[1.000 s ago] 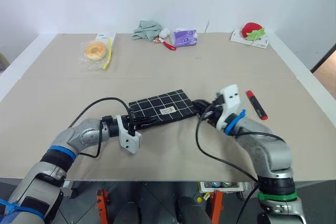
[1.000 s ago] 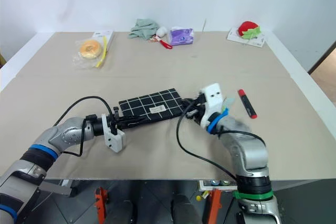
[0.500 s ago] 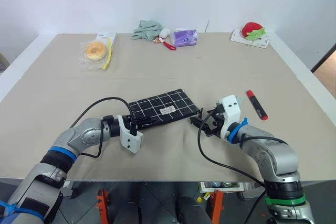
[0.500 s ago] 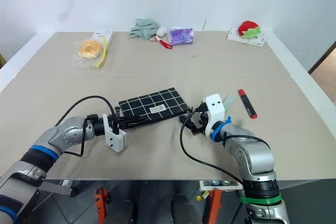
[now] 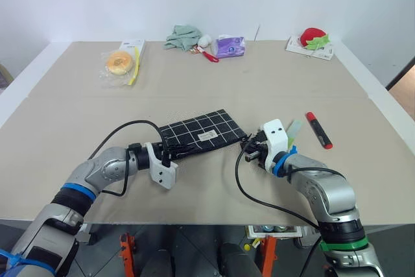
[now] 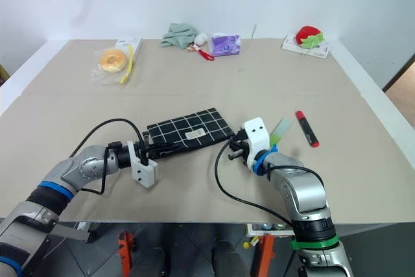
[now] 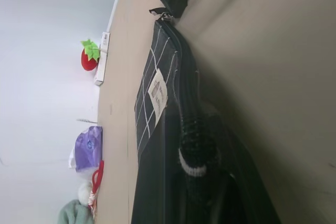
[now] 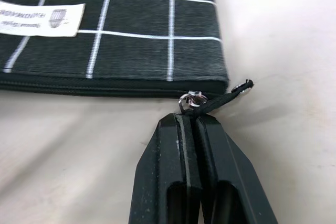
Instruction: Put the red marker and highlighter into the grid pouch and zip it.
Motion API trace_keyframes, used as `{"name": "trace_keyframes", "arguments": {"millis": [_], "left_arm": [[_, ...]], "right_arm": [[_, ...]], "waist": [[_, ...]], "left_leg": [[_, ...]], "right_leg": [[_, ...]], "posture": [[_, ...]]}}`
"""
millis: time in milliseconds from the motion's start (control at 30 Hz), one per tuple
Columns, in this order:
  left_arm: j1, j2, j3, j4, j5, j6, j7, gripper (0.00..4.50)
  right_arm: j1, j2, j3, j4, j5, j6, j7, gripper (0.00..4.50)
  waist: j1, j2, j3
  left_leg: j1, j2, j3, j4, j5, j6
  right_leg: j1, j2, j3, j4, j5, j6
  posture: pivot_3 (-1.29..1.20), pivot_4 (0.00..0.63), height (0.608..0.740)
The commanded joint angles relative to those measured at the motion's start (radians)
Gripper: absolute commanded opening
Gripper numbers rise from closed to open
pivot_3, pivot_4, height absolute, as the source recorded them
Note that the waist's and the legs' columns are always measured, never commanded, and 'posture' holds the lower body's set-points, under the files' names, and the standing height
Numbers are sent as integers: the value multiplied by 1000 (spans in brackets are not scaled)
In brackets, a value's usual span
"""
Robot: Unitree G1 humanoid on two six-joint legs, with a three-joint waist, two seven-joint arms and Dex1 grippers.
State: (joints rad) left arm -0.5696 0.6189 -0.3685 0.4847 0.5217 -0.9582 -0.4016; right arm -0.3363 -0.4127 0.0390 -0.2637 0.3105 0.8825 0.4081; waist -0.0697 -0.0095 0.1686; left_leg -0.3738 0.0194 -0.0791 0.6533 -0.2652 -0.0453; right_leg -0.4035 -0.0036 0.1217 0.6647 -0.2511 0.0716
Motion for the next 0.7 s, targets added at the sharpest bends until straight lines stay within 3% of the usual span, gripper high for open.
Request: {"name": "trace_keyframes", "arguments": {"millis": [33, 533, 700], "left_arm": [[27, -24, -38, 1, 18, 9, -9, 0], [29, -37, -30, 2, 7, 17, -13, 0], [33, -37, -30, 1, 8, 19, -12, 0]], "right_arm": [[8, 8, 40, -82, 42, -2, 55, 82], [4, 43, 144, -220, 145, -17, 184, 82], [28, 33, 108, -210, 145, -50, 187, 82]], "waist": [[0, 0, 0], [13, 0, 0], [17, 0, 0]], "left_leg": [[0, 0, 0, 0, 0, 0], [-2, -3, -3, -1, 0, 0], [-2, -3, -3, -1, 0, 0]], "right_leg": [[0, 0, 0, 0, 0, 0], [0, -4, -2, -1, -2, 3], [0, -4, -2, -1, -2, 3]], "posture": [[0, 150, 740], [0, 150, 740], [0, 150, 740]]}}
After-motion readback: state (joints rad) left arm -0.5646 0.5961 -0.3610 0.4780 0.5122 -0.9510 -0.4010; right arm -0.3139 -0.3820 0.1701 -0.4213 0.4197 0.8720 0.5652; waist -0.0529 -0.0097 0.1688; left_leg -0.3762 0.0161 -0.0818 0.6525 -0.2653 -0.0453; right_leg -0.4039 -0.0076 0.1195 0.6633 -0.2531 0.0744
